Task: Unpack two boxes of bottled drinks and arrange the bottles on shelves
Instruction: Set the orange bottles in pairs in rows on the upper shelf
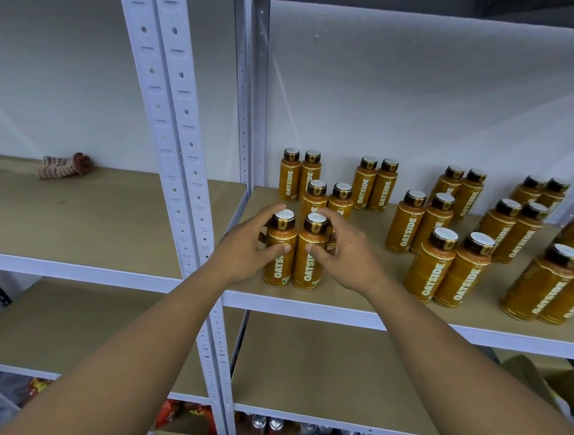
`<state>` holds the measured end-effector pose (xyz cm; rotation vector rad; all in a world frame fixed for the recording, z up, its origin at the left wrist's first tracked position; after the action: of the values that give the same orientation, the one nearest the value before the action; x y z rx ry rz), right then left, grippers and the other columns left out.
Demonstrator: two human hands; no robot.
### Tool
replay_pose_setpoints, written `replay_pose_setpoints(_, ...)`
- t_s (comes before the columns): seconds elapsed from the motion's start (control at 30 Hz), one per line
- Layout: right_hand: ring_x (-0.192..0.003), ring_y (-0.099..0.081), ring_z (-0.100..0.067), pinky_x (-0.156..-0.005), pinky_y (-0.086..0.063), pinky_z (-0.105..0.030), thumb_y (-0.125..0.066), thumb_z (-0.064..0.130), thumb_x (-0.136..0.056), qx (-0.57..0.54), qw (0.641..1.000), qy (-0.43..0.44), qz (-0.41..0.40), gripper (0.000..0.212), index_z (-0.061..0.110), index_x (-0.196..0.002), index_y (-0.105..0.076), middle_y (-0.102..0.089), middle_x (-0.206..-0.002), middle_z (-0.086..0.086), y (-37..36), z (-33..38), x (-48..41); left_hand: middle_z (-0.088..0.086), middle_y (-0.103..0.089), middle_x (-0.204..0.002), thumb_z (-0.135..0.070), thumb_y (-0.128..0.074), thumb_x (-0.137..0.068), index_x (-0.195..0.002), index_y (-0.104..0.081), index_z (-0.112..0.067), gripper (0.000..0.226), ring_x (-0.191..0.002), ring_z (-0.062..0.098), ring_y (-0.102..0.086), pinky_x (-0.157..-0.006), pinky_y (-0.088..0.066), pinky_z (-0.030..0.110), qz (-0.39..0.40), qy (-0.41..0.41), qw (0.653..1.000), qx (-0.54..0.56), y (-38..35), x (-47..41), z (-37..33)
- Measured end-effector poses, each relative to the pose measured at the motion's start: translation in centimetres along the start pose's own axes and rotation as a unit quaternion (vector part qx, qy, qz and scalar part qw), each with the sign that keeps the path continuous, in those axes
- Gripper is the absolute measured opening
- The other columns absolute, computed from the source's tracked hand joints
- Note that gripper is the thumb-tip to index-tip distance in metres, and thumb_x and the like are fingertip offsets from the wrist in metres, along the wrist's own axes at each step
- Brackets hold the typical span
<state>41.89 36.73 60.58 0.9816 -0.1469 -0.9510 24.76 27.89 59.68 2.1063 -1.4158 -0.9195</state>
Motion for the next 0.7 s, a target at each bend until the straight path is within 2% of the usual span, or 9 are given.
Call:
replay_pose_setpoints(0.13,-0.136,-0.05,-0.02,-0.103,-0.051,-0.038,-0.07,0.04,-0.094,0.001,1.0,0.0,0.0,0.073,0.036,-0.155,-0.03,-0.046,-0.155,0.007,-0.1,0.0,0.0,-0.01,-0.047,-0.154,-0.037,-0.07,-0.095,-0.154,-0.03,-0.043,0.071,-0.128,0.016,-0.054,-0.092,-0.051,0.028,0.002,-0.001,1.0,0.001,-0.1,-0.1,0.0)
replay_pose_setpoints(0.27,-0.136,-0.049,-0.02,-0.103,-0.05,-0.037,-0.07,0.04,-0.094,0.004,1.0,0.006,-0.003,0.073,0.035,-0.155,-0.03,-0.046,-0.155,0.007,-0.1,-0.1,0.0,-0.01,-0.047,-0.154,-0.036,-0.071,-0.095,-0.154,-0.03,-0.043,0.072,-0.131,0.017,-0.053,-0.096,-0.052,0.032,0.007,0.003,1.0,0.009,-0.1,-0.3,0.1)
replay_pose_setpoints(0.53,-0.135,-0.05,-0.019,-0.101,-0.052,-0.036,-0.07,0.042,-0.094,-0.004,1.0,0.004,-0.002,0.073,0.036,-0.154,-0.03,-0.046,-0.154,0.007,0.1,-0.3,-0.3,-0.015,-0.047,-0.15,-0.04,-0.072,-0.093,-0.153,-0.03,-0.045,0.073,-0.129,0.015,-0.053,-0.095,-0.052,0.031,0.008,0.004,1.0,0.028,-0.4,-0.6,0.3)
replay_pose_setpoints(0.63,-0.133,-0.051,-0.017,-0.101,-0.053,-0.04,-0.066,0.056,-0.092,-0.015,1.0,0.008,0.013,0.073,0.038,-0.153,-0.031,-0.045,-0.154,0.008,0.7,-0.2,-0.5,-0.021,-0.046,-0.135,-0.06,-0.07,-0.086,-0.15,-0.024,-0.052,0.08,-0.121,0.01,-0.054,-0.089,-0.052,0.029,-0.018,0.021,0.997,0.069,0.2,-0.6,-0.1)
replay_pose_setpoints(0.7,-0.122,-0.057,-0.014,-0.097,-0.055,-0.042,-0.058,0.065,-0.092,-0.03,1.0,0.007,-0.003,0.07,0.04,-0.152,-0.032,-0.05,-0.149,0.007,1.9,0.2,-1.2,-0.019,-0.049,-0.128,-0.07,-0.061,-0.082,-0.152,-0.027,-0.047,0.081,-0.113,0.008,-0.056,-0.085,-0.052,0.027,-0.059,0.029,0.995,0.08,1.3,-1.1,-1.0)
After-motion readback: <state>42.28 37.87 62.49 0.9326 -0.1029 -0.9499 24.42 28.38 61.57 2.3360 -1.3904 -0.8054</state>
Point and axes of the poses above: each hand's wrist, its own x-axis away from the middle knuckle, its own y-axis out of the back of the hand, z = x × y, the point moved 7 cm from there along -x, towards the middle knuckle
